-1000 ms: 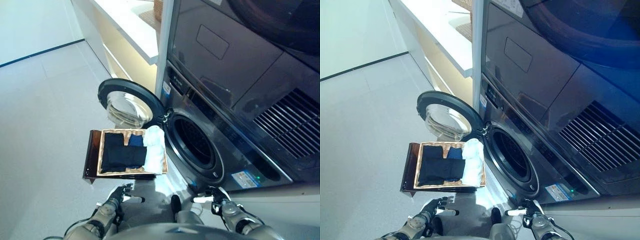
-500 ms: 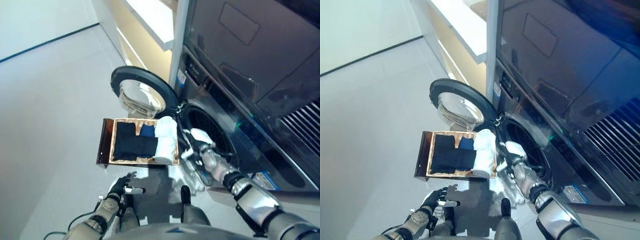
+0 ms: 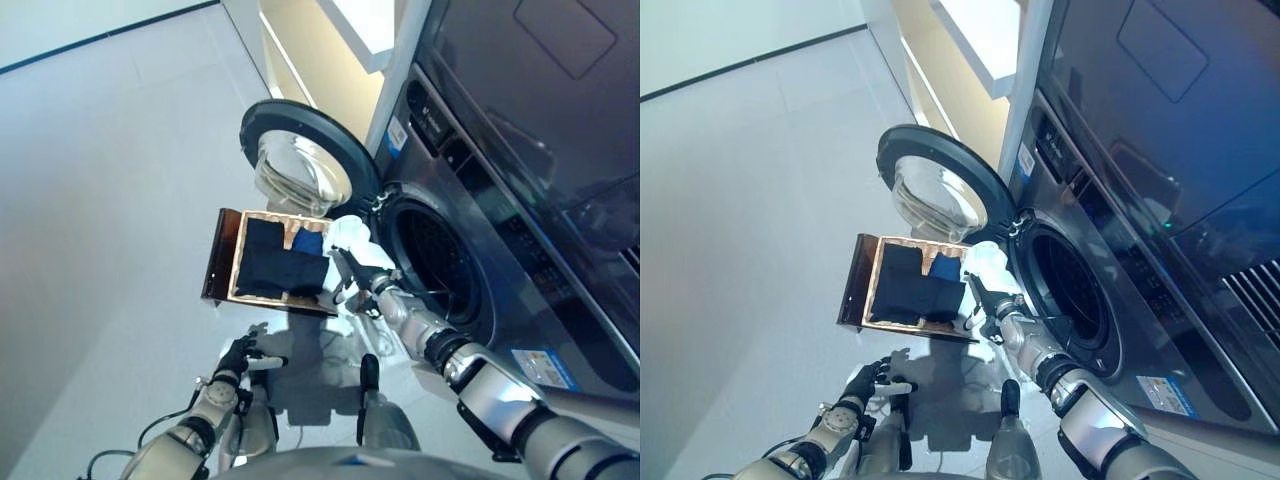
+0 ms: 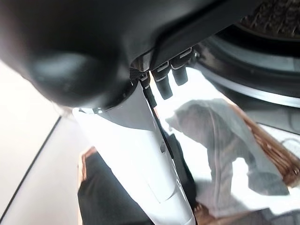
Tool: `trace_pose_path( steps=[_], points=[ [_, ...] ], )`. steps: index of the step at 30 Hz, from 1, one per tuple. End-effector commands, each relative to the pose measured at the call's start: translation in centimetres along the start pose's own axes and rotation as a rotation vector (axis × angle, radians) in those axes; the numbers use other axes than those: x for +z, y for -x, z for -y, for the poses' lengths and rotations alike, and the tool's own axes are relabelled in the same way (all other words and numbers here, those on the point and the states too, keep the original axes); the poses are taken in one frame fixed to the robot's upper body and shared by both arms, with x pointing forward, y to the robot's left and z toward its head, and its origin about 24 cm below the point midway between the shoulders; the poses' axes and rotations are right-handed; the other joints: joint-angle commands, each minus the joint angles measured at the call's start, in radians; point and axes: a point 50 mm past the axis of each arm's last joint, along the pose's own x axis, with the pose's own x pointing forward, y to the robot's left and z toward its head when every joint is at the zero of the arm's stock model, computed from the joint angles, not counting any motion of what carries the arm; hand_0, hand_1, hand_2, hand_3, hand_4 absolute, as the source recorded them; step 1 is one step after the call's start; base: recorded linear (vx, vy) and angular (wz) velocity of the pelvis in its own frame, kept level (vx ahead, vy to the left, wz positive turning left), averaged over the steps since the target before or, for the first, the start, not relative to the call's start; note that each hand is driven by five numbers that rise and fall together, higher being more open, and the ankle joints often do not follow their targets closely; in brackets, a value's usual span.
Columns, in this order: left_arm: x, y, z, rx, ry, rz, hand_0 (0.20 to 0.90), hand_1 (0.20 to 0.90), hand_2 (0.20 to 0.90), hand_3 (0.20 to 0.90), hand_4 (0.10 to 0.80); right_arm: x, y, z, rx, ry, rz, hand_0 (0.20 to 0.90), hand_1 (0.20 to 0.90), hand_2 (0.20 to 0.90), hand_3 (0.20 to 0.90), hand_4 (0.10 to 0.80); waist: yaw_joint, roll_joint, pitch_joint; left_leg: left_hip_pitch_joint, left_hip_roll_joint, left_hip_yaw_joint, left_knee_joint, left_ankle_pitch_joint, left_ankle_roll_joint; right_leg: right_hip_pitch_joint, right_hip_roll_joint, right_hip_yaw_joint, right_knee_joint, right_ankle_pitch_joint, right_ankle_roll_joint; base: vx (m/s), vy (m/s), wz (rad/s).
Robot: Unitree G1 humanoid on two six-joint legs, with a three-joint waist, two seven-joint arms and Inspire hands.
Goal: Pick up the clothes and place them into the washing machine
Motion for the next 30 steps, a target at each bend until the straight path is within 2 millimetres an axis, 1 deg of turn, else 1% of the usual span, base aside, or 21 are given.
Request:
trace_pose_path(
  steps=[1, 3, 6, 8, 9, 12, 17, 19, 20, 22, 24, 28, 30],
  points=[
    [2.3, -0.7, -2.2, 0.108, 0.039, 0.086, 0.900, 0.900, 0.900, 0.900, 0.800, 4.1, -1.9, 5.9, -0.178, 0.030, 0.156, 0.900, 0.900, 0.900, 0.900, 0.800, 0.038, -0.030, 0.006, 0.081, -0.024, 0.005, -0.001, -0.100, 0.008, -0.106, -0.074, 0.057, 0.142, -0.028, 0.016, -0.049, 0.015, 0.16],
    [2.3, -0.7, -3.9, 0.175, 0.122, 0.081, 0.900, 0.900, 0.900, 0.900, 0.800, 4.4, -2.2, 6.9, -0.195, 0.032, 0.158, 0.900, 0.900, 0.900, 0.900, 0.800, 0.055, -0.029, 0.028, 0.054, -0.024, -0.011, 0.007, -0.091, 0.006, -0.117, -0.075, 0.051, 0.146, -0.027, 0.014, -0.064, 0.005, 0.08],
    [2.3, -0.7, -4.9, 0.217, 0.177, 0.084, 0.900, 0.900, 0.900, 0.900, 0.800, 4.9, -2.4, 7.7, -0.217, 0.037, 0.164, 0.900, 0.900, 0.900, 0.900, 0.800, 0.069, -0.025, 0.050, 0.023, -0.022, -0.031, 0.020, -0.084, 0.004, -0.129, -0.078, 0.039, 0.152, -0.028, 0.011, -0.047, -0.003, 0.14],
    [2.3, -0.7, -5.1, 0.226, 0.192, 0.082, 0.900, 0.900, 0.900, 0.900, 0.800, 5.0, -2.5, 8.1, -0.226, 0.045, 0.162, 0.900, 0.900, 0.900, 0.900, 0.800, 0.073, -0.024, 0.057, 0.011, -0.022, -0.037, 0.024, -0.081, 0.003, -0.132, -0.079, 0.033, 0.153, -0.028, 0.011, -0.041, 0.000, 0.14],
    [2.5, -0.7, -5.6, 0.247, 0.217, 0.089, 0.900, 0.900, 0.900, 0.900, 0.800, 5.1, -2.7, 8.9, -0.248, 0.052, 0.161, 0.900, 0.900, 0.900, 0.900, 0.800, 0.083, -0.021, 0.070, -0.010, -0.022, -0.049, 0.028, -0.073, 0.000, -0.139, -0.080, 0.025, 0.156, -0.028, 0.009, -0.039, 0.003, 0.20],
    [2.6, -0.7, -5.7, 0.256, 0.228, 0.093, 0.900, 0.900, 0.900, 0.900, 0.800, 5.7, -2.9, 10.2, -0.286, 0.063, 0.169, 0.900, 0.900, 0.900, 0.900, 0.800, 0.090, -0.020, 0.082, -0.037, -0.025, -0.066, 0.030, -0.064, -0.002, -0.146, -0.085, 0.010, 0.152, -0.024, 0.009, -0.038, 0.003, 0.19],
    [2.5, -0.7, -5.4, 0.251, 0.221, 0.087, 0.900, 0.900, 0.900, 0.900, 0.800, 7.0, -3.1, 11.7, -0.329, 0.054, 0.198, 0.900, 0.900, 0.900, 0.900, 0.800, 0.107, -0.020, 0.089, -0.064, -0.032, -0.087, 0.032, -0.056, -0.001, -0.146, -0.093, -0.006, 0.139, -0.017, 0.007, -0.022, 0.013, 0.19],
    [2.6, -0.7, -5.3, 0.250, 0.222, 0.087, 0.900, 0.900, 0.900, 0.900, 0.800, 7.3, -3.1, 12.0, -0.337, 0.055, 0.204, 0.900, 0.900, 0.900, 0.900, 0.800, 0.110, -0.021, 0.089, -0.069, -0.034, -0.093, 0.032, -0.055, -0.001, -0.146, -0.095, -0.011, 0.138, -0.016, 0.008, -0.019, 0.012, 0.17],
    [2.6, -0.7, -5.2, 0.250, 0.225, 0.089, 0.900, 0.900, 0.900, 0.900, 0.800, 7.9, -3.2, 12.4, -0.351, 0.047, 0.215, 0.900, 0.900, 0.900, 0.900, 0.800, 0.116, -0.019, 0.090, -0.075, -0.037, -0.100, 0.030, -0.052, -0.001, -0.146, -0.099, -0.017, 0.135, -0.015, 0.007, -0.022, 0.021, 0.13],
    [2.6, -0.7, -5.3, 0.251, 0.227, 0.090, 0.900, 0.900, 0.900, 0.900, 0.800, 8.0, -3.2, 12.4, -0.354, 0.041, 0.216, 0.900, 0.900, 0.900, 0.900, 0.800, 0.118, -0.019, 0.091, -0.079, -0.037, -0.103, 0.031, -0.052, -0.001, -0.146, -0.100, -0.019, 0.134, -0.014, 0.007, -0.027, 0.021, 0.12],
    [2.8, -0.7, -5.5, 0.264, 0.250, 0.099, 0.900, 0.900, 0.900, 0.900, 0.800, 8.7, -3.3, 13.1, -0.372, 0.046, 0.230, 0.900, 0.900, 0.900, 0.900, 0.800, 0.126, -0.021, 0.098, -0.091, -0.042, -0.114, 0.033, -0.049, -0.001, -0.150, -0.103, -0.024, 0.135, -0.013, 0.007, -0.044, 0.023, 0.13],
    [4.0, -0.7, -6.2, 0.279, 0.321, 0.164, 0.900, 0.900, 0.900, 0.900, 0.800, 8.8, -3.3, 13.9, -0.396, 0.048, 0.226, 0.900, 0.900, 0.900, 0.900, 0.800, 0.138, -0.016, 0.112, -0.122, -0.050, -0.131, 0.042, -0.043, -0.003, -0.159, -0.108, -0.034, 0.130, -0.005, 0.009, -0.045, 0.006, 0.12],
    [4.7, -0.6, -6.7, 0.290, 0.384, 0.209, 0.900, 0.900, 0.900, 0.900, 0.800, 8.4, -3.3, 14.4, -0.410, 0.051, 0.206, 0.900, 0.900, 0.900, 0.900, 0.800, 0.146, -0.012, 0.117, -0.142, -0.057, -0.142, 0.043, -0.036, -0.003, -0.167, -0.112, -0.041, 0.123, 0.002, 0.010, -0.050, 0.011, 0.18]
  ],
)
